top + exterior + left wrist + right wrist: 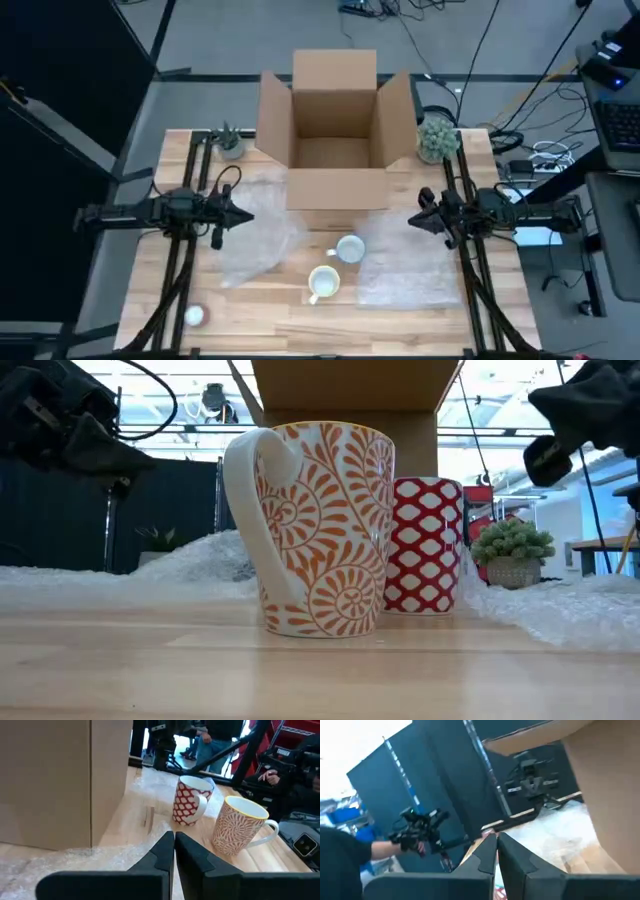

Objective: Wrap mug
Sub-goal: Wrap the red cup with the bubble wrap

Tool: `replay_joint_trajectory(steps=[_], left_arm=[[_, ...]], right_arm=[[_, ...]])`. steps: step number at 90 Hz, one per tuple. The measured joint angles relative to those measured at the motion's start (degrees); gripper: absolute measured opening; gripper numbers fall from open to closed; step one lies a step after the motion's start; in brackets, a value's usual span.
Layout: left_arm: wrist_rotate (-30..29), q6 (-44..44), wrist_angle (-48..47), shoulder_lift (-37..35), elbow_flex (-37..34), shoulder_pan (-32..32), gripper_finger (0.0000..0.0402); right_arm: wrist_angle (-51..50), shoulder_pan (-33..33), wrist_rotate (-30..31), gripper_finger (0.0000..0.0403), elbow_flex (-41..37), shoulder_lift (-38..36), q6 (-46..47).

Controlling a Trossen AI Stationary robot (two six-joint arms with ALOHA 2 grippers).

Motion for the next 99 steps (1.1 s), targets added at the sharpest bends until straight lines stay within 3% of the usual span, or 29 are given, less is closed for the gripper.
replay_joint_trajectory(steps=[8, 17, 27, 35, 60, 78, 99], left_arm=[[-0.05, -0.42, 0.82, 0.00, -0.02, 0.02, 0.0003], [-1.28, -4.48, 2.27, -0.02, -0.02, 0.04, 0.0003], [-3.69, -4.59, 2.47, -0.02, -0.01, 0.04, 0.0003], [-3.70, -8.40, -0.04, 0.00, -0.02, 0.04, 0.0003], [-4.05, -10.40, 1.18, 0.00, -0.04, 0.04, 0.0003], [-4.07, -10.47, 3.39, 0.00, -0.04, 0.04, 0.0003], [-4.09, -10.49, 4.03, 0.00, -0.04, 0.04, 0.0003]], right_arm=[[3.15, -0.03, 3.21, 0.0002, 0.02, 0.54, 0.95], [1.95, 0.02, 5.65, 0.0001, 4.11, 2.05, -4.29], [-20.60, 0.00, 15.78, 0.0001, 15.23, 6.88, -12.32], [-38.34, -0.04, 22.02, 0.0001, 23.42, 13.72, -10.10], [-44.65, 0.00, 19.41, 0.0010, 27.58, 34.43, 2.10], [-45.01, -0.07, 20.41, 0.0081, 27.54, 48.39, 4.05], [-43.86, -0.07, 23.68, 0.0156, 27.54, 60.37, -2.36]])
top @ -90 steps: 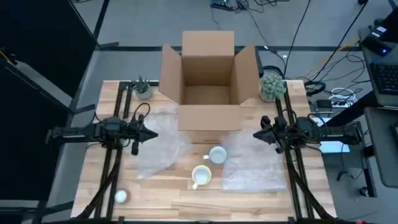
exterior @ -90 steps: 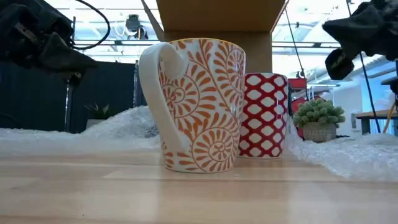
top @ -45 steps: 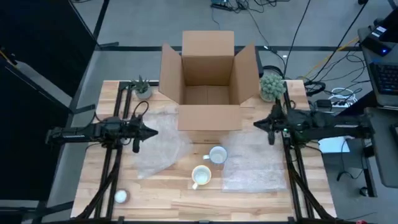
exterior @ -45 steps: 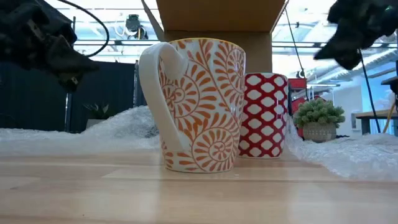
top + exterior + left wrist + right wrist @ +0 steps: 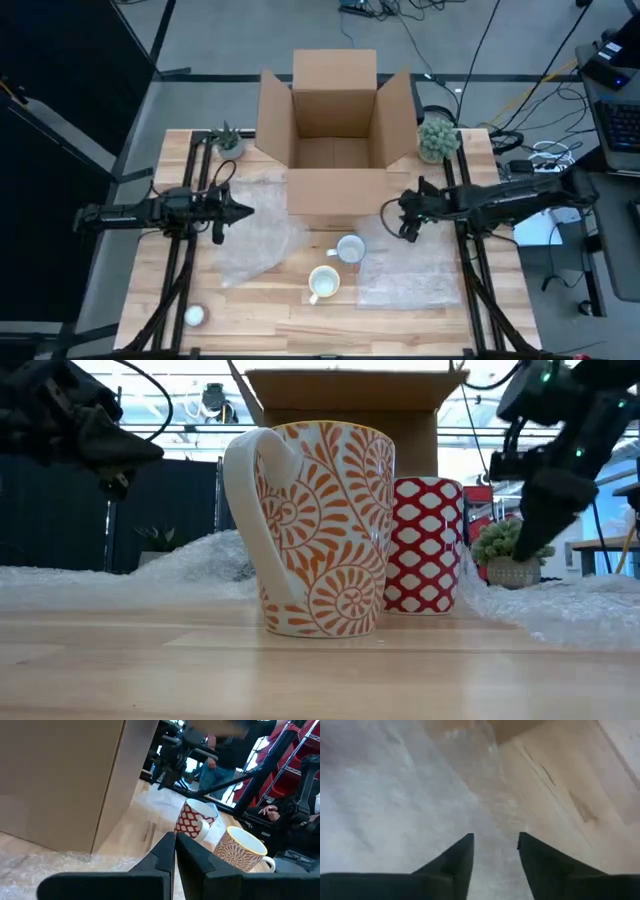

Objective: Wrap mug
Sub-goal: Wrap the red cup with the bubble wrap

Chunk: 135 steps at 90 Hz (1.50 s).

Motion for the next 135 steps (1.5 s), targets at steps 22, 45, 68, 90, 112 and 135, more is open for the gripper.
replay_joint_trajectory(steps=[22, 45, 68, 90, 112, 135], left_arm=[[-0.02, -0.02, -0.02, 0.00, 0.00, 0.00, 0.0003], [-0.02, -0.02, -0.03, 0.00, -0.02, 0.00, 0.0003], [0.09, -0.07, -0.14, 0.00, -0.04, 0.00, 0.0003], [0.14, -0.04, -0.17, 0.00, -0.04, 0.00, 0.0003], [0.11, -0.04, -0.14, 0.00, -0.04, 0.00, 0.0003], [0.09, -0.04, -0.11, 0.00, -0.04, 0.00, 0.0003]], right_arm=[[3.86, 0.00, 0.92, 0.0168, 0.00, 7.76, -4.85], [6.52, 0.00, 1.33, 0.0166, 0.11, 15.03, -5.71], [5.95, -0.13, -1.20, 0.0124, -0.06, 13.14, -5.50], [4.96, -0.63, -6.01, 0.0009, -0.20, 11.07, -7.37], [4.75, -0.66, -11.78, 0.0001, 0.02, 9.66, -6.80], [-2.56, 3.07, -16.07, 0.0000, 7.08, 4.47, -4.00]])
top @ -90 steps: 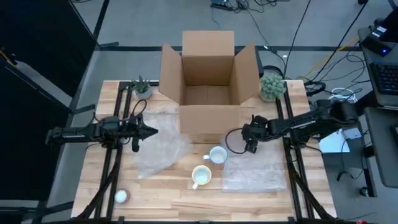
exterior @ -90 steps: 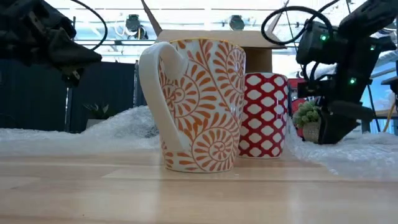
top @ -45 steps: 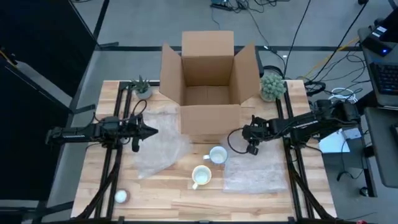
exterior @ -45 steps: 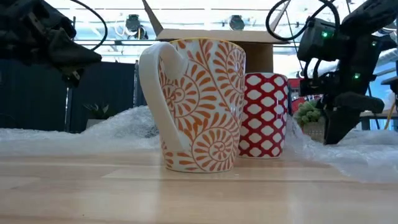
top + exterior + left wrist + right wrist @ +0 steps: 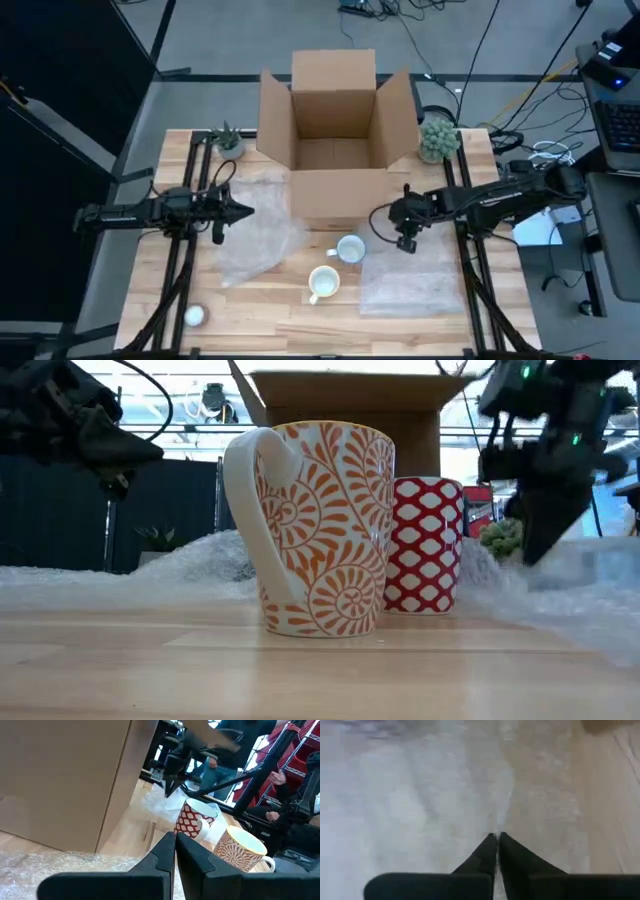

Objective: Wrap mug
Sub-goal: Wrap the red cup with the bubble wrap

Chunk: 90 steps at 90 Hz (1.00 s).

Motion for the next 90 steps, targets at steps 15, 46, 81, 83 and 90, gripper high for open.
replay_joint_trajectory(steps=[15, 46, 81, 83, 90], left_arm=[[-0.02, 0.00, 0.00, 0.00, 0.00, 0.00, 0.0003], [-0.07, 0.00, 0.06, 0.00, 0.00, 0.01, 0.0003], [-0.11, 0.00, 0.08, 0.00, 0.00, 0.02, 0.0003], [-0.11, 0.00, 0.08, -0.01, 0.00, 0.01, 0.0003], [-0.11, 0.00, 0.08, 0.00, 0.00, 0.02, 0.0003]], right_arm=[[-6.15, 5.08, -0.05, 0.0000, 4.78, -2.32, 5.34], [-10.40, 22.49, 1.35, 0.0000, 16.82, -3.14, 23.17], [15.02, 42.96, 4.73, 0.0000, 20.05, 1.66, 48.45], [16.49, 43.79, 4.73, 0.0000, 20.05, 2.64, 49.38], [20.91, 46.17, 4.70, 0.0000, 20.05, 6.62, 52.07]])
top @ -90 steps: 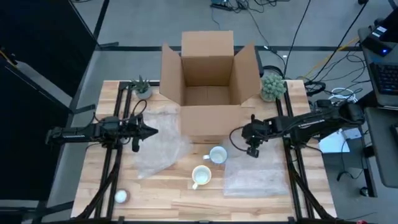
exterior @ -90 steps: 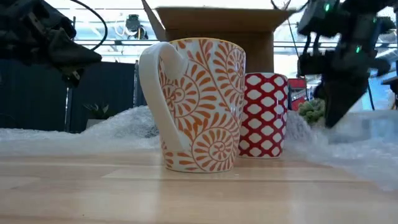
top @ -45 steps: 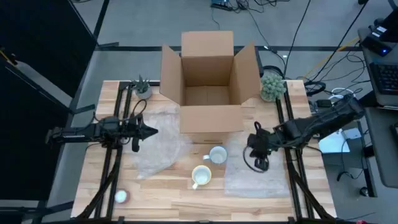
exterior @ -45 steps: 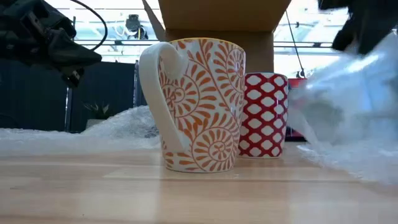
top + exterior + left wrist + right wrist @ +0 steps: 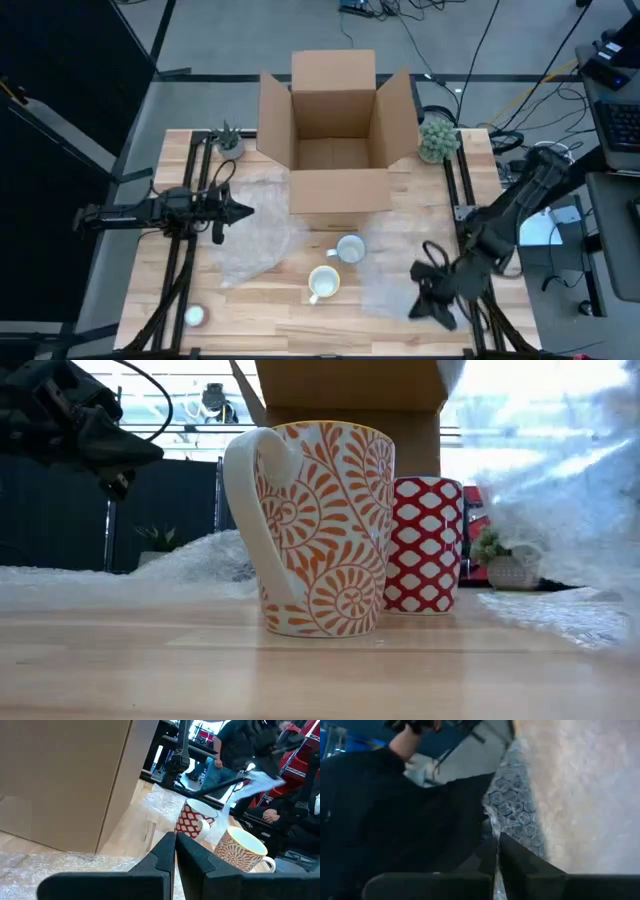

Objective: Wrap mug
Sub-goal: Wrap the red cup with the bubble wrap

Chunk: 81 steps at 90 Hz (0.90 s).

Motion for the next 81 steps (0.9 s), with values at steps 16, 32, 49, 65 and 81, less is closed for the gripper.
replay_joint_trajectory(steps=[16, 32, 49, 65, 81], left_arm=[[-0.04, -0.02, -0.02, 0.00, 0.00, 0.00, 0.0003], [-0.04, -0.09, 0.02, 0.00, 0.00, 0.00, 0.0003], [-0.04, -0.07, 0.02, 0.00, 0.00, 0.00, 0.0003], [-0.04, -0.07, 0.00, -0.01, 0.00, -0.01, 0.0003], [-0.04, -0.03, -0.02, 0.00, 0.00, -0.02, 0.0003]], right_arm=[[9.38, 4.86, -0.35, 0.0000, -0.07, 10.40, 5.17], [21.67, 9.02, -0.35, 0.0000, -0.07, 20.00, 12.13], [22.96, 11.83, -0.41, 0.0009, -0.11, 24.14, 23.02], [20.94, 11.55, 1.54, 0.0047, -0.11, 21.30, 22.49], [15.72, 10.26, 3.90, 0.0099, -0.14, 18.43, 20.10]])
